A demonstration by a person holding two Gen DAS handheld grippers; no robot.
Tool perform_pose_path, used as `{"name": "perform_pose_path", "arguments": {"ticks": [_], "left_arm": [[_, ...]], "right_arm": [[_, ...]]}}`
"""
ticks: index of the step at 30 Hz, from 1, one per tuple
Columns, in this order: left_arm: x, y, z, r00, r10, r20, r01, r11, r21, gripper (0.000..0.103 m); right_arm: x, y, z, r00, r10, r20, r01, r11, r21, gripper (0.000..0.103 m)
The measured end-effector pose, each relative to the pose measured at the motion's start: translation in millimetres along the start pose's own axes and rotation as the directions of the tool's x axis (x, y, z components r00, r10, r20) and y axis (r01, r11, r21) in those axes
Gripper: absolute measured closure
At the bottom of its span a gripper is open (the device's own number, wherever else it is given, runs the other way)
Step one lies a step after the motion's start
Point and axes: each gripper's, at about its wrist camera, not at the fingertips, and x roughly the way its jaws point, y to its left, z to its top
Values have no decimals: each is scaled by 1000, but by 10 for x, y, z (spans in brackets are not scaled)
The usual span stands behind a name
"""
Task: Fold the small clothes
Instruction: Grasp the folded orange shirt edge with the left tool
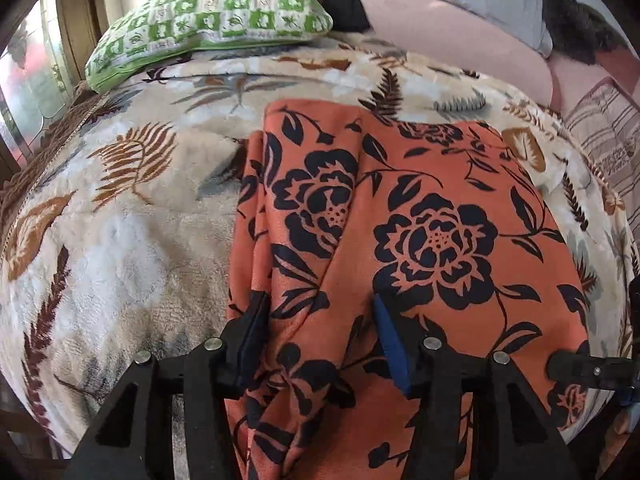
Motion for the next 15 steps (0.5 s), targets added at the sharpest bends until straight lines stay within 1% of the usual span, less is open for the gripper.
{"name": "perform_pose_path", "arguments": {"ticks": [2, 3, 4, 5, 6, 7, 8, 9, 10, 11, 12, 13, 14, 15], "left_arm": [[-42, 8, -37, 1000, 5, 12, -5, 1000, 11, 47], [-32, 14, -45, 1000, 1, 13, -1, 1000, 10, 47], [-20, 23, -49, 1000, -10, 12, 10, 1000, 6, 46], [-21, 29, -51, 1000, -17, 14, 17, 1000, 3, 46], [-29, 34, -52, 1000, -19, 19, 19, 1000, 4, 46], [-30, 37, -41, 999, -24, 21, 24, 1000, 6, 46], [-32, 48, -43, 999, -32, 24, 32, 999, 5, 46], [-28, 63, -52, 999, -39, 28, 39, 999, 2, 45], [-27, 60, -38, 999, -42, 33, 42, 999, 2, 44], [-20, 58, -37, 998, -43, 37, 43, 999, 3, 44], [-22, 59, -40, 998, -44, 40, 44, 999, 2, 44], [-24, 63, -39, 998, -47, 41, 47, 999, 1, 44], [-22, 71, -40, 998, -52, 43, 52, 999, 0, 44], [-21, 80, -44, 997, -58, 44, 58, 998, -1, 44]], "right_arm": [[-96, 285, -90, 996, -71, 53, 77, 990, -116, 81], [-118, 347, -122, 992, -106, 75, 115, 984, -138, 82], [-79, 339, -137, 984, -159, 79, 170, 973, -157, 82], [17, 252, -135, 969, -237, 63, 245, 955, -168, 80], [85, 114, -126, 972, -232, 27, 233, 962, -139, 74], [42, 31, -107, 986, -166, 28, 168, 982, -91, 70], [-38, 3, -81, 992, -120, 33, 122, 991, -58, 58], [-150, 19, -50, 994, -92, 65, 95, 994, -45, 46], [-275, 53, -10, 990, -70, 124, 76, 996, -42, 21], [-390, 82, 49, 980, -51, 191, 60, 997, -42, 9], [-445, 83, 131, 972, -36, 234, 46, 998, -39, 7], [-418, 50, 247, 971, -22, 237, 28, 999, -22, 7], [-303, -33, 379, 981, -1, 193, -1, 1000, 8, 8], [-100, -159, 505, 994, 29, 105, -35, 998, 57, 9]]}}
